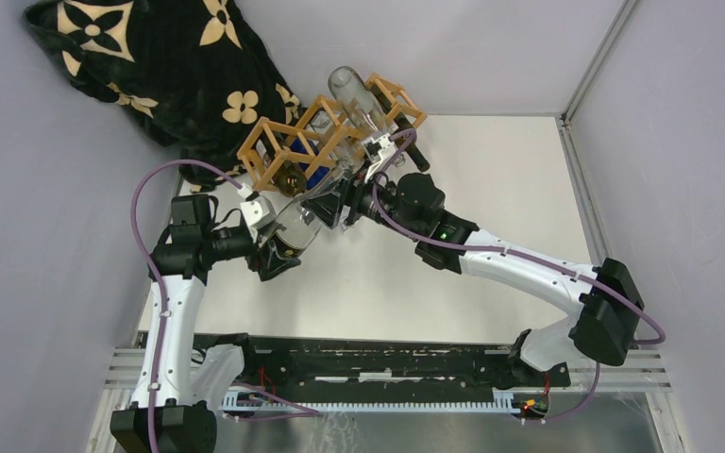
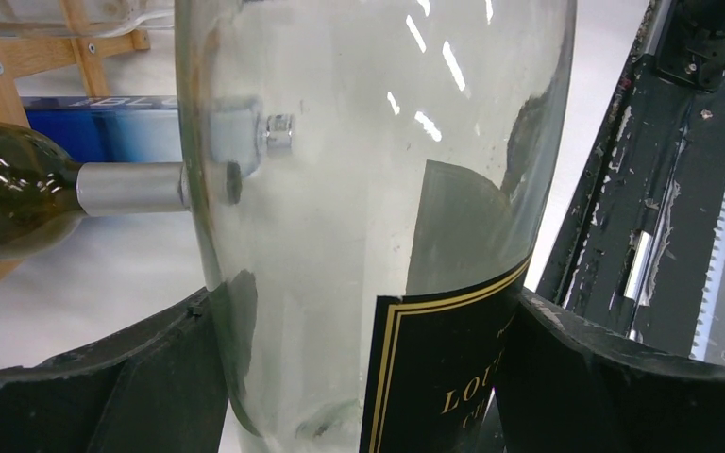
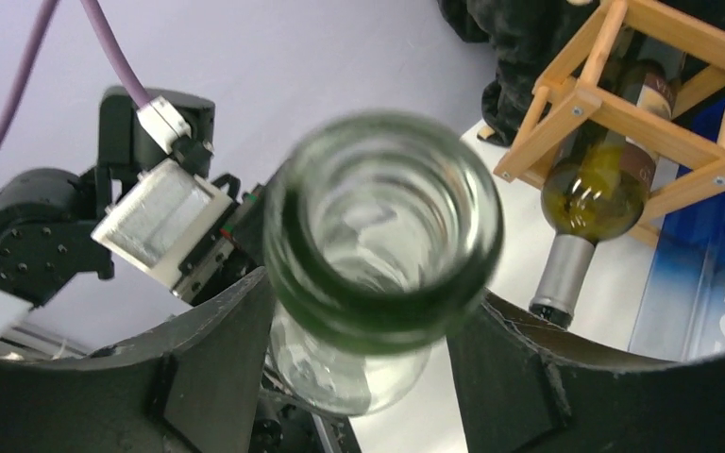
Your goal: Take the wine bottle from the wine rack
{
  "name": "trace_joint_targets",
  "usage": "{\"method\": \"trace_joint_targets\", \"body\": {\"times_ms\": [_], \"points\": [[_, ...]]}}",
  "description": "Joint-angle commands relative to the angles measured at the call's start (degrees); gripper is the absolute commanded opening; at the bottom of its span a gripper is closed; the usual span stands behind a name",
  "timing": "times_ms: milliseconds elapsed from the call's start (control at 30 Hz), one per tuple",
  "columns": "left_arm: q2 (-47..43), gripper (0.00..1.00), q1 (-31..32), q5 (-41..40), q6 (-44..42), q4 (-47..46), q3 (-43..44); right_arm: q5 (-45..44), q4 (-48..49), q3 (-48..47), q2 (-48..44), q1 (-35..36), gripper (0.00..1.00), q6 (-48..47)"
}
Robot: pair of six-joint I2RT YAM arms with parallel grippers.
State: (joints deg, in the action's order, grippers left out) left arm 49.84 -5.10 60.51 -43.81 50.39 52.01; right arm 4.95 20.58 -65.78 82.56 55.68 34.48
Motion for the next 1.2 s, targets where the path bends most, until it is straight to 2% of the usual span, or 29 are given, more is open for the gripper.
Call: {"method": "trace_joint_targets", "body": {"times_ms": [0,100,167,233,333,367,400,467,500,533,767,1033,1167], "points": [[-1.88,0.02,0.03,8.06,2.59,-6.11,4.29,-2.14,4.91,-5.03,0.72,0.33,0.7,0.76],[-1.85,0.02,0.07,8.13,2.5,-6.09,4.07,-2.39,5.42,-6.08,1.61,0.37,0.72,1.17],[-1.73,0.02,0.07,8.05,2.58,-6.09,4.07,-2.57,5.61,-6.75,2.2,0.4,0.66,1.64],[-1.77,0.02,0.07,7.93,2.72,-6.03,4.19,-2.37,5.36,-7.44,2.75,0.42,0.54,1.72],[-1.66,0.02,0.06,7.49,3.02,-6.1,4.33,-2.29,4.81,-7.22,2.82,0.42,0.21,1.78],[-1.6,0.08,0.07,7.17,3.17,-6.03,4.33,-2.52,4.36,-6.97,2.69,0.5,0.12,1.8],[-1.47,0.22,0.01,6.79,3.43,-6.08,4.33,-2.74,3.97,-6.83,2.48,0.54,0.03,1.74],[-0.98,0.76,0.08,5.76,4.54,-6.14,4.33,-3.64,2.23,-7.19,2.0,0.46,0.0,0.55],[-0.82,0.96,0.03,5.25,5.05,-6.13,4.35,-3.94,1.22,-7.68,1.7,0.45,0.0,-0.3],[-0.62,0.99,0.09,4.6,5.54,-6.17,4.38,-4.54,-0.21,-8.62,1.28,0.39,0.0,-1.43],[1.54,1.0,0.05,-1.98,6.44,-3.98,5.39,-7.8,-15.51,-17.62,-2.08,-1.15,0.0,-11.46],[5.31,1.0,0.07,-5.67,11.55,-3.51,8.85,-8.52,-28.81,-17.49,-9.12,-4.9,0.0,-19.13],[8.67,1.0,0.07,-9.45,16.69,-3.48,12.1,-9.86,-34.68,-17.1,-12.06,-8.72,0.0,-21.41]]}}
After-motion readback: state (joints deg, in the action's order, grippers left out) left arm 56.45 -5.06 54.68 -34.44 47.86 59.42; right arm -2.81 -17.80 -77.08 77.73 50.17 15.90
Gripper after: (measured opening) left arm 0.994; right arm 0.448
